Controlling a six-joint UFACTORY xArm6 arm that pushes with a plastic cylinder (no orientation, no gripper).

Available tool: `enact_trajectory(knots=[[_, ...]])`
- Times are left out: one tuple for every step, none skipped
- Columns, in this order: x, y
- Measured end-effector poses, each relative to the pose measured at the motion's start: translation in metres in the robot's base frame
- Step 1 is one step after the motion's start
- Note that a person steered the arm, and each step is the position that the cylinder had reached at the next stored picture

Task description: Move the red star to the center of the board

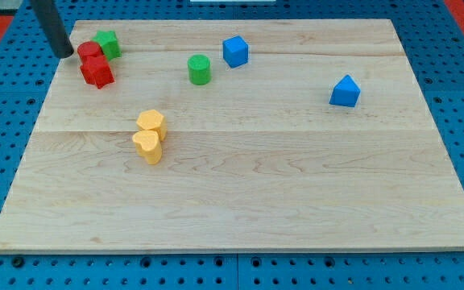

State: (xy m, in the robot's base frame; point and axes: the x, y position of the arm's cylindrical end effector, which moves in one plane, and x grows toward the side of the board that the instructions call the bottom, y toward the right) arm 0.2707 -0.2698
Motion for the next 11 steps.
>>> enact_trajectory(knots=[[-0.014,0.027],[0.004,0.045],[0.021,0.044],[0.021,0.024],[0.031,-0.002],[0.060,0.006],[0.081,0.030],[0.085,0.078],[0.085,0.148],[0.096,0.185],[0.103,0.229]])
